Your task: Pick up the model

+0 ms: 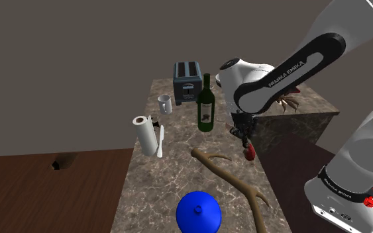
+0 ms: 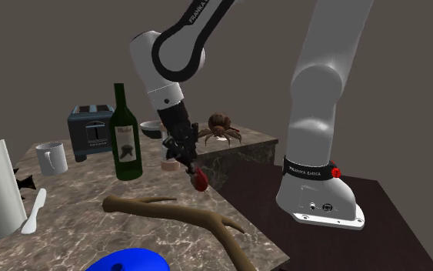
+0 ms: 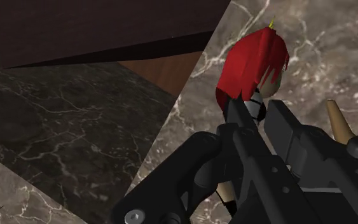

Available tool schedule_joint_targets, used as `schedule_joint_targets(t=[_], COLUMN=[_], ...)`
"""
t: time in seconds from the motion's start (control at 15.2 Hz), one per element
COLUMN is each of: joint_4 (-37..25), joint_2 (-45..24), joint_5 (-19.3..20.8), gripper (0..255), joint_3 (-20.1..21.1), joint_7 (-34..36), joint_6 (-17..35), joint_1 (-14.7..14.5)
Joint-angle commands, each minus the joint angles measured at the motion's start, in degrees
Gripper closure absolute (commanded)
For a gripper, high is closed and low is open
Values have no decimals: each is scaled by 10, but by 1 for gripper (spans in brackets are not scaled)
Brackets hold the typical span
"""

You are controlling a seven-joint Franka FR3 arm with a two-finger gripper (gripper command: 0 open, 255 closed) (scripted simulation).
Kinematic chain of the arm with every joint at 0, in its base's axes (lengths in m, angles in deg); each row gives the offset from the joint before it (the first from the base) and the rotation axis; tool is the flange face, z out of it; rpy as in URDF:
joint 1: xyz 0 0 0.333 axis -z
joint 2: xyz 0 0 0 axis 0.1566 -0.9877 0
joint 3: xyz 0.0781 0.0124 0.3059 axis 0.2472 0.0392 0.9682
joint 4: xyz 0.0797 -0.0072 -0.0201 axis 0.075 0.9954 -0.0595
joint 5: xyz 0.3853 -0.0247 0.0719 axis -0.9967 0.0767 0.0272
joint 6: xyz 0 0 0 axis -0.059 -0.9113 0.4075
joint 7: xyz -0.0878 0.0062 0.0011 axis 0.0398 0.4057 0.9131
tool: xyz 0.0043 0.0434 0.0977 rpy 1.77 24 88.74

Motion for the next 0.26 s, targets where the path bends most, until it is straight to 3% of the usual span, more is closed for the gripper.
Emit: schedule_joint_targets(t=[0.0, 0.2], joint_4=[-6, -9], joint_2=[13, 22], joint_5=[-5, -8], gripper=[255, 255], joint_3=[-2, -3], joint_7=[-6, -9], joint_6=[-19, -30], joint_1=[-1, -2])
